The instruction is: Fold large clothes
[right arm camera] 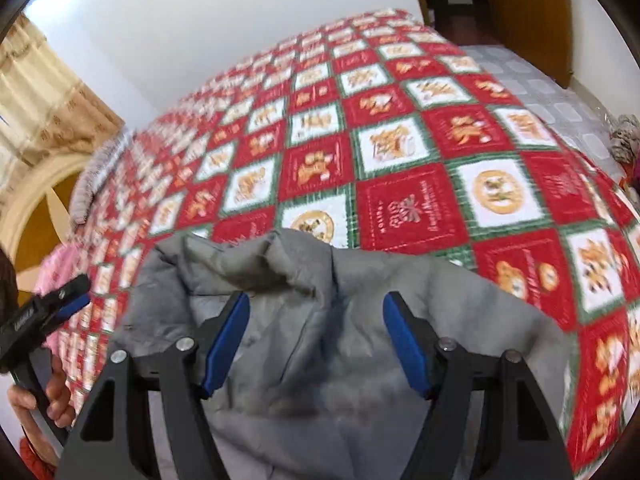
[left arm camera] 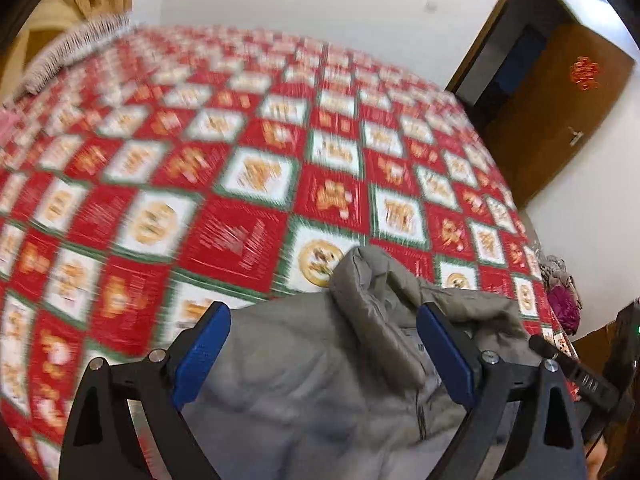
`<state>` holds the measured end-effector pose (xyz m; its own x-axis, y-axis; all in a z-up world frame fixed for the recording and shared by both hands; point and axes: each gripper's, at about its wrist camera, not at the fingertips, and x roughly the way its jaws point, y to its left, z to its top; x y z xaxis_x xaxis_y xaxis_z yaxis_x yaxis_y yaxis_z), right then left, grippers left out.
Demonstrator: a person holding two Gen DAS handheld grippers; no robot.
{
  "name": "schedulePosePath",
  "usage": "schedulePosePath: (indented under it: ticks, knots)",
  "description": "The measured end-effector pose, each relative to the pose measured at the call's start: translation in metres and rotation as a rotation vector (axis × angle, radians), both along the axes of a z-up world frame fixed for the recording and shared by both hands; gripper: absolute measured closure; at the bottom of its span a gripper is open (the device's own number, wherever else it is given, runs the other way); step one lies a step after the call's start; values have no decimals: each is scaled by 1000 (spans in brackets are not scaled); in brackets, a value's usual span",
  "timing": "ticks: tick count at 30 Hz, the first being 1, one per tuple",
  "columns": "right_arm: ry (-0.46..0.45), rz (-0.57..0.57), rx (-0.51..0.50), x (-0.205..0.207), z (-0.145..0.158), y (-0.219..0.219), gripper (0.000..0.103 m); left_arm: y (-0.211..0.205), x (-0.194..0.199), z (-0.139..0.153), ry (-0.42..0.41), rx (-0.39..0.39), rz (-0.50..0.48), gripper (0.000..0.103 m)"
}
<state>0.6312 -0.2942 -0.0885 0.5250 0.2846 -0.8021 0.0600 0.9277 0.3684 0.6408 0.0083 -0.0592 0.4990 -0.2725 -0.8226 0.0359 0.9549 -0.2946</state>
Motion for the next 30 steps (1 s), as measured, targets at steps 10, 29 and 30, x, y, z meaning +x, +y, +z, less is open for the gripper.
schedulePosePath:
  ticks: [10,29,30]
  knots:
    - [-52,140,-284,-17,-9,17,89,-46,3,-44,5,49,-149,93]
    - [-140,-58,-256,-74,-30,-23,54,29,-60,-89,-173,-140,100,93]
    - [-185,-92,-270,-84,-21,-24,51,28,-59,-89,-173,-147,102,93]
